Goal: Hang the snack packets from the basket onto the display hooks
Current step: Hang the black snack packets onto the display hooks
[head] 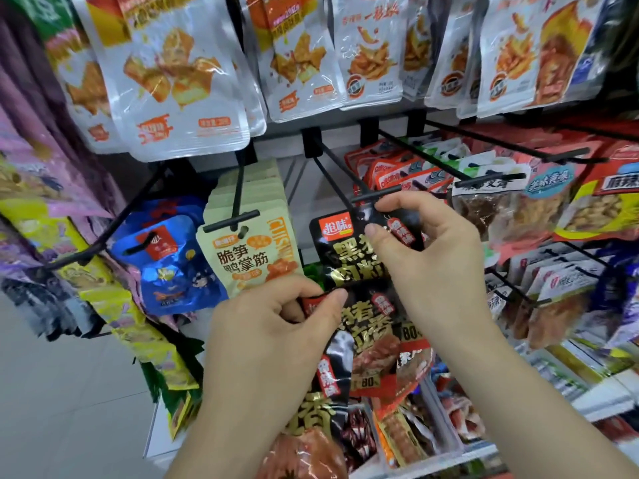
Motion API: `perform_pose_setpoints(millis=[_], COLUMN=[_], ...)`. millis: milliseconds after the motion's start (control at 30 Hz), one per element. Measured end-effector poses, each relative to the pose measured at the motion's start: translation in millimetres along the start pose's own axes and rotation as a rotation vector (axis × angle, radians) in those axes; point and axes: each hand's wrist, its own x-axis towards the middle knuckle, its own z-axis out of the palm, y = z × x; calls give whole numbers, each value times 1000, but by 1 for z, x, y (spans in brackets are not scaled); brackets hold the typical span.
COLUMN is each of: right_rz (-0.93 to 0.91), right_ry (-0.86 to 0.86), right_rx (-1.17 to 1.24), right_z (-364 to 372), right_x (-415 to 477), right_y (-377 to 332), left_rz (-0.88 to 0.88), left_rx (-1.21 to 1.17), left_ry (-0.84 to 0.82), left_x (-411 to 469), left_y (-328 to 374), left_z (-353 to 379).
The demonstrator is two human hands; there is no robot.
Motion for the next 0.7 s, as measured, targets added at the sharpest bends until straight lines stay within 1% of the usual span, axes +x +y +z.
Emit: perform_pose_setpoints(millis=[100, 167, 233, 333, 367, 400, 433, 500, 533, 633, 667, 700], right_rz=[81, 211, 314, 477, 522, 541, 521, 489, 521, 435, 447, 499], right_ry=[-61, -161, -239, -330, -359, -447, -561, -691, -709, -712, -674, -613], right_rx=[95, 186, 227, 320, 296, 201, 98, 79, 54, -260, -321, -318], right_z=[3, 2, -4, -17, -15, -8, -1, 2, 9, 14, 14, 13], right_x=[-1, 0, 1, 13, 22, 35, 47, 62, 69, 83, 82, 77], right_y=[-1, -2, -4, -4, -1, 2, 11, 35, 51, 65, 61, 53], left_rz=[15, 10, -1, 21, 32, 34, 30, 14, 1, -34, -44, -49], left_rx=[9, 11, 12, 47, 70, 97, 123, 157, 155, 138, 137, 135], left_ry=[16, 5, -29, -76, -78, -78, -81, -94, -92, -93, -93, -91], left_x=[7, 13, 20, 30, 34, 38, 42, 49, 50, 50, 49, 48], left_y=[0, 2, 4, 6, 6, 6, 5, 2, 1, -4, -6, -7], left_z=[0, 0, 1, 5, 8, 10, 11, 16, 17, 20, 21, 21])
